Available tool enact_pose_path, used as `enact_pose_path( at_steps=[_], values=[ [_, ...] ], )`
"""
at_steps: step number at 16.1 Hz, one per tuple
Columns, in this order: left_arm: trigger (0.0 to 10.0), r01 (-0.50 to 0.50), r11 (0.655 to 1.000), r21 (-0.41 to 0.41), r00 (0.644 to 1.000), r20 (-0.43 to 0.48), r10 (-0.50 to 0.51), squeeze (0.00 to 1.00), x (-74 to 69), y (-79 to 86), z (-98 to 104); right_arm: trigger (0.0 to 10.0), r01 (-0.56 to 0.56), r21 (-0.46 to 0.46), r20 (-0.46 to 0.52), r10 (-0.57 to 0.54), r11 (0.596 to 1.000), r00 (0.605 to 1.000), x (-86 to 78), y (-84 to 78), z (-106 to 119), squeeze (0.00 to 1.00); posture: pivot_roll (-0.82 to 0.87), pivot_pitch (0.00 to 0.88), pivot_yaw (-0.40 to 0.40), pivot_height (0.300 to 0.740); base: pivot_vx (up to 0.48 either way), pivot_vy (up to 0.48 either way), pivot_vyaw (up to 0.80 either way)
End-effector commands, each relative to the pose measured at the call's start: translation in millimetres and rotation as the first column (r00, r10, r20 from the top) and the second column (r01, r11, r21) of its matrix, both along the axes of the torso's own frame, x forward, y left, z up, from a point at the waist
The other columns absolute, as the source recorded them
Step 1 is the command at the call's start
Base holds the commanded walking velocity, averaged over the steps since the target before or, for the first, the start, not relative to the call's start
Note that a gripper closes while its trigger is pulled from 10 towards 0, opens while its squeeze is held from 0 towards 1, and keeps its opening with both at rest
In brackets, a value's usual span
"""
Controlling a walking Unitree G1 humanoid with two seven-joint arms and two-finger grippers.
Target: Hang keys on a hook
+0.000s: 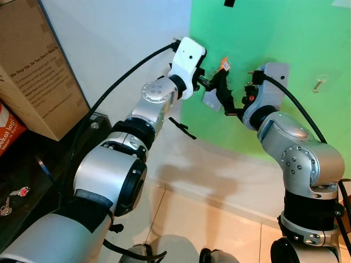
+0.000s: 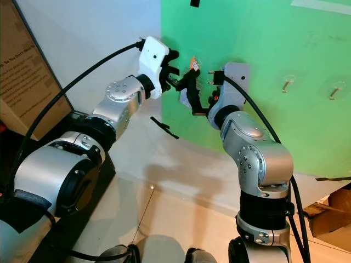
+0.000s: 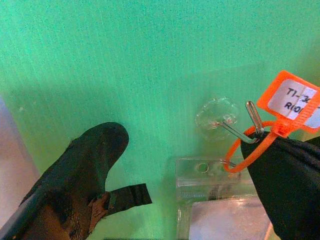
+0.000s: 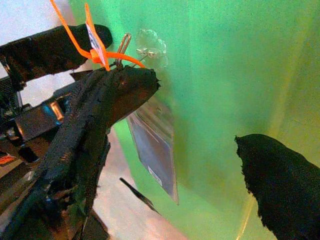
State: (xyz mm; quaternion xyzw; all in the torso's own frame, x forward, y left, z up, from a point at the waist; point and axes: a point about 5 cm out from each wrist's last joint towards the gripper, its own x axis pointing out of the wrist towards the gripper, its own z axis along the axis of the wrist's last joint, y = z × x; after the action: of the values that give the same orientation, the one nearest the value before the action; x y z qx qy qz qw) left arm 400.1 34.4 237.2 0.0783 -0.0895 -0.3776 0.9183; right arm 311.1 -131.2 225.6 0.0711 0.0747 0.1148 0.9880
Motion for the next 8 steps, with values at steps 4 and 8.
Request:
enact_pose_path(
  at_steps=[4, 8],
  values=[
    [10.0, -0.002, 0.99, -0.14, 0.999, 0.033, 0.007, 0.0, 6.4, 1.9, 50.1, 10.0, -0.053, -0.031, -0.1, 0.05, 0.998, 0.994, -0.5, 9.2, -18.6, 0.0, -0.23, 0.096, 0.014, 0.74, 0.0, 0.0, 0.0],
    [10.0, -0.009, 0.939, -0.345, 0.991, -0.129, -0.038, 0.0, 9.4, 2.7, 52.4, 10.0, -0.05, -0.036, -0.081, 0.047, 0.998, 0.996, 0.5, 7.2, -14.4, 0.0, -0.23, 0.093, 0.014, 0.74, 0.0, 0.0, 0.0]
  ],
)
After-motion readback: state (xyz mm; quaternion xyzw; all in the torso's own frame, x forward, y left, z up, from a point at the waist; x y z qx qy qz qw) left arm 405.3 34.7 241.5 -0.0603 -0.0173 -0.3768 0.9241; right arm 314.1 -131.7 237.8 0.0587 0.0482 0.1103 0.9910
